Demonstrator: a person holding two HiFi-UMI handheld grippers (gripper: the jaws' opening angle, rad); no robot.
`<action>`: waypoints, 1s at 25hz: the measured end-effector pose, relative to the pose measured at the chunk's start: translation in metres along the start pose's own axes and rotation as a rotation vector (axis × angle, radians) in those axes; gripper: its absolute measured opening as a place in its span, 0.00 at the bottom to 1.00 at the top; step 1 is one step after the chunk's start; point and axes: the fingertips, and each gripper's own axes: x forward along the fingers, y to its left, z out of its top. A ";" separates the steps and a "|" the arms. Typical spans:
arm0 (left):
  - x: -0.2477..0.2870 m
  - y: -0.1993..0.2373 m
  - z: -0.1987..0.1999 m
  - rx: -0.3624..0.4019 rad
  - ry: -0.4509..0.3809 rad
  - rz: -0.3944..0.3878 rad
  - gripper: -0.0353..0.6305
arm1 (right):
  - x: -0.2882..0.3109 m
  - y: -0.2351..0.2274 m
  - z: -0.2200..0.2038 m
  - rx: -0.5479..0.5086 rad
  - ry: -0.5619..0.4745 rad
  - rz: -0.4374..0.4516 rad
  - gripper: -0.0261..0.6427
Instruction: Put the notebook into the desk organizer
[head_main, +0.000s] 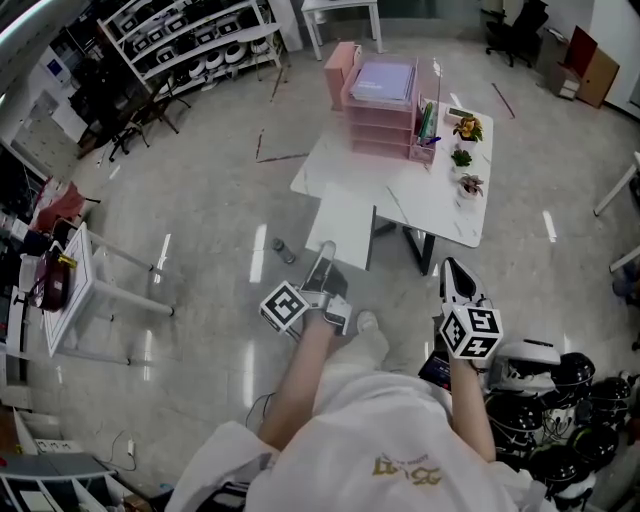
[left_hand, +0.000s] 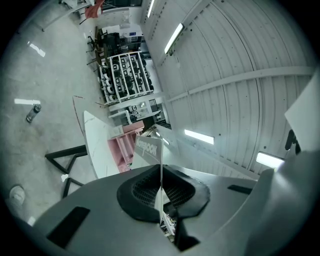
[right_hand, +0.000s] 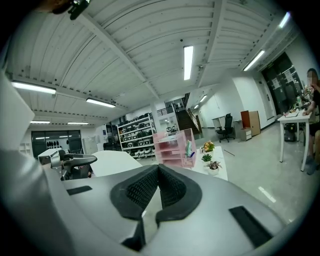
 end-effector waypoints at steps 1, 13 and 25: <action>0.002 0.003 0.002 -0.002 -0.003 0.005 0.09 | 0.003 -0.002 0.000 0.002 0.001 -0.003 0.05; 0.116 0.062 0.051 -0.086 -0.029 0.000 0.09 | 0.121 -0.043 0.010 -0.011 0.054 -0.033 0.05; 0.251 0.108 0.097 -0.174 0.021 -0.045 0.09 | 0.246 -0.069 0.032 -0.024 0.093 -0.080 0.05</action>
